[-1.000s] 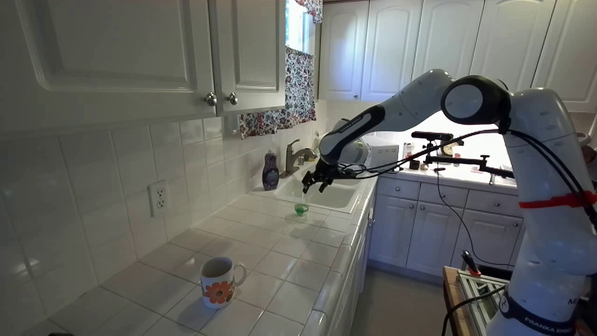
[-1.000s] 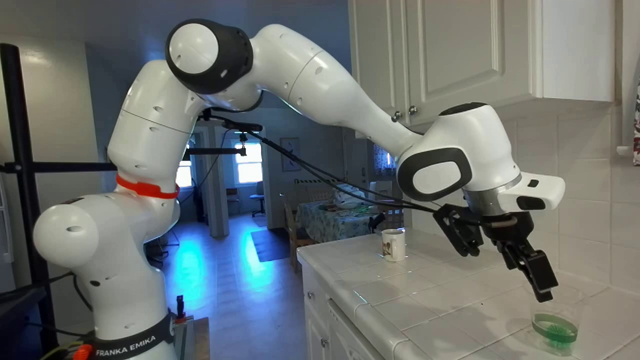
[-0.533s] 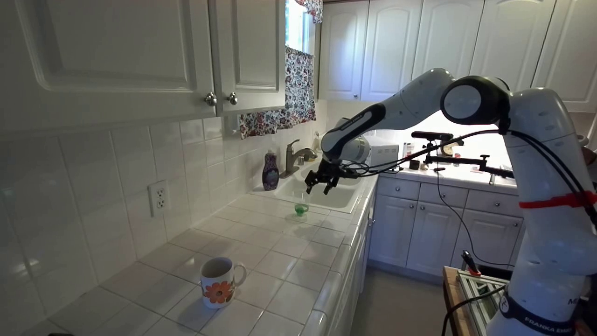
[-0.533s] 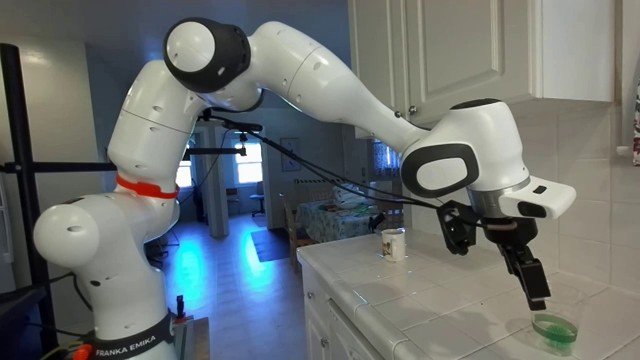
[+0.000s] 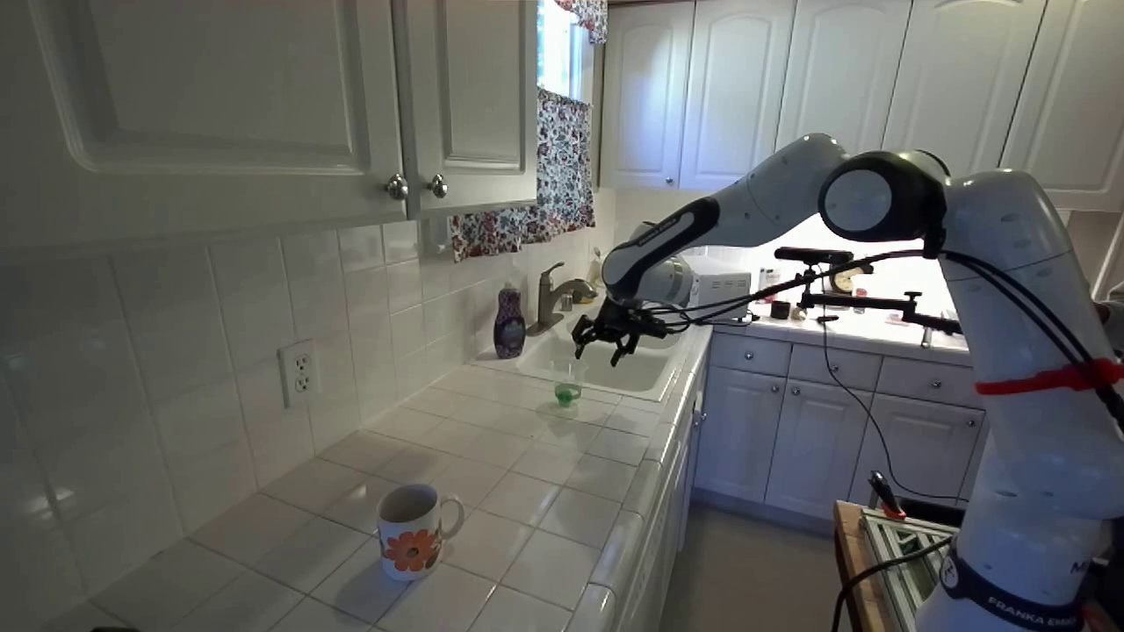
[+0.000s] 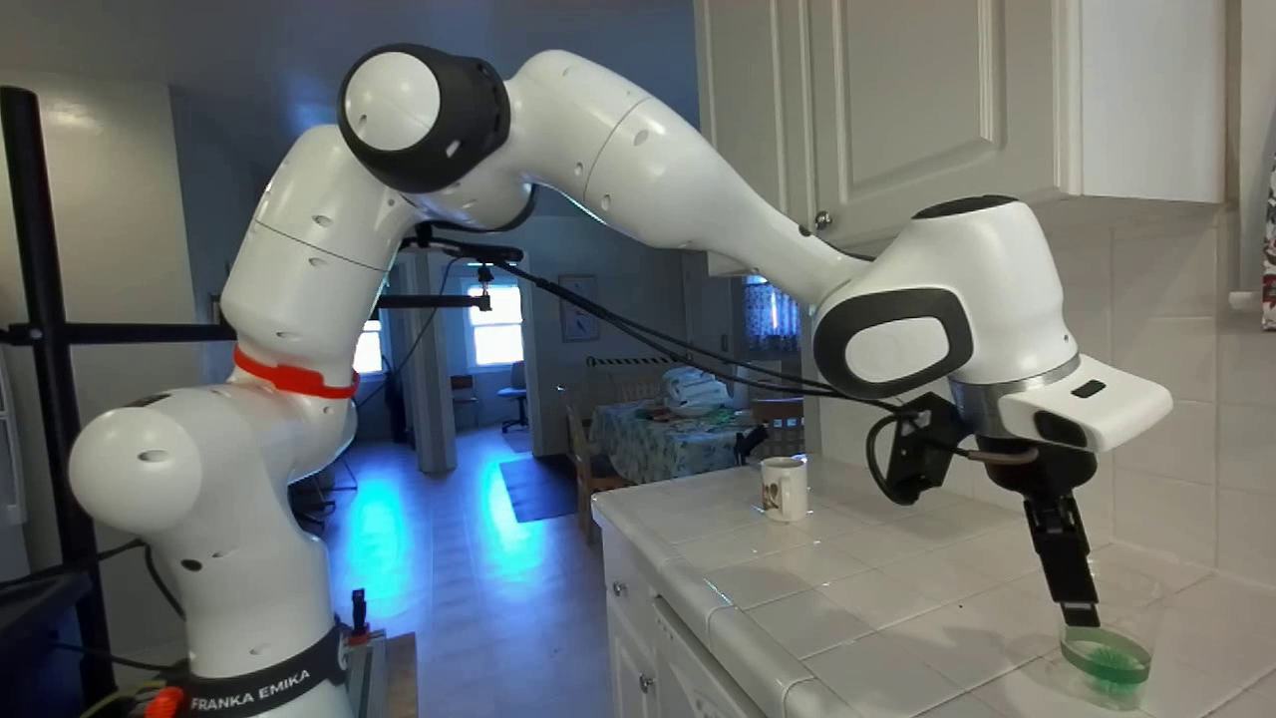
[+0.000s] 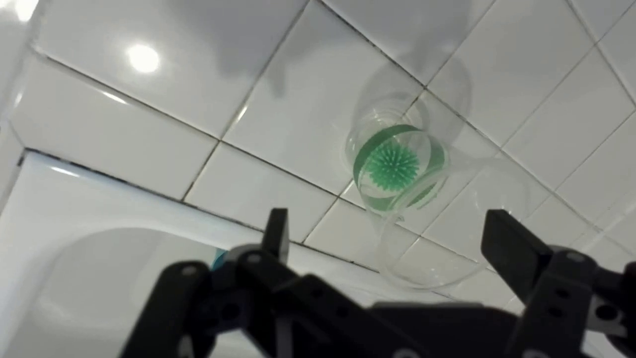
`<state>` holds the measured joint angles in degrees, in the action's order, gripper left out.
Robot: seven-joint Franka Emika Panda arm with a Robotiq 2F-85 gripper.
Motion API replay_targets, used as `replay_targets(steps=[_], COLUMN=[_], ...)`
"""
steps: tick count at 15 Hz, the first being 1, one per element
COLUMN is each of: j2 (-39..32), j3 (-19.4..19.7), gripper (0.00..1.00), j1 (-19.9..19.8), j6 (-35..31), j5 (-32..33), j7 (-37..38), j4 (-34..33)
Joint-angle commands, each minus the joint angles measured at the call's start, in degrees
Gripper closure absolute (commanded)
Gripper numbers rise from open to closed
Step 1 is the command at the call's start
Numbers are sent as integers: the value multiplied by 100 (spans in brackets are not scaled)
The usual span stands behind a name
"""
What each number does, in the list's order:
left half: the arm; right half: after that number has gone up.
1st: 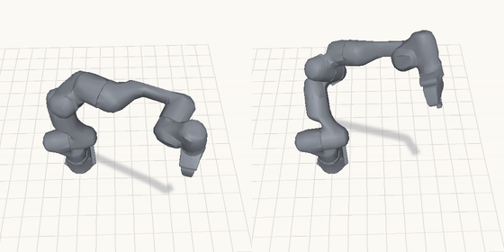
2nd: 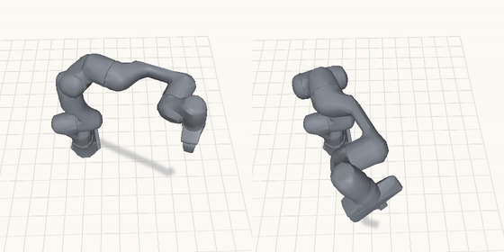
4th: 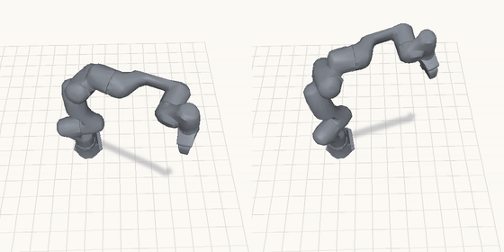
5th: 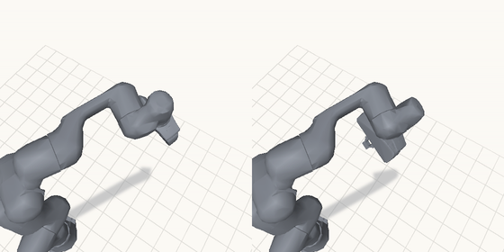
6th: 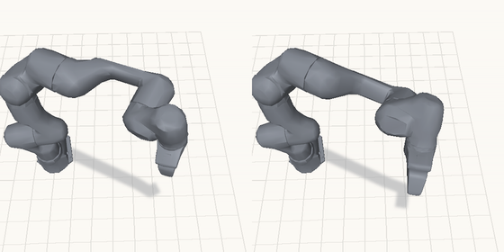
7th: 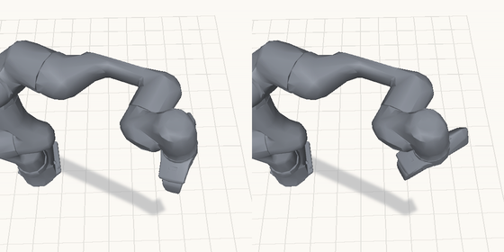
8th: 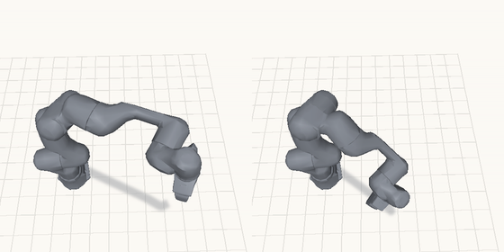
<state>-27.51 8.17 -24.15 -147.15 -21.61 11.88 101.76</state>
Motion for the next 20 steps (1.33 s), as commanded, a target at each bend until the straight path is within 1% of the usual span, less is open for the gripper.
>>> replay_targets(steps=[1, 2, 3, 4, 6, 9, 10, 12, 13, 14, 16, 17, 20], j2=[-407, -479, -541, -604, -715, -875, -890, -919, -922, -918, -883, -827, -582], j3=[105, 115, 116, 126, 151, 191, 195, 150, 157, 134, 88, 13, -86], gripper=[0, 0, 4, 27, 31, 64, 72, 92, 98, 100, 100, 98, 98], j1=[63, 67, 62, 66, 73, 71, 77, 65, 93, 98, 147, 147, 344], j6=[240, 297, 372, 446, 595, 774, 812, 841, 821, 837, 841, 862, 826], j5=[-197, -170, -156, -120, -72, -26, -9, -16, 13, 17, 48, 34, 242], j7=[355, 421, 467, 489, 540, 561, 538, 413, 413, 364, 237, 59, -400], j4=[-594, -695, -783, -877, -1031, -1268, -1307, -1389, -1401, -1423, -1418, -1377, -1147])
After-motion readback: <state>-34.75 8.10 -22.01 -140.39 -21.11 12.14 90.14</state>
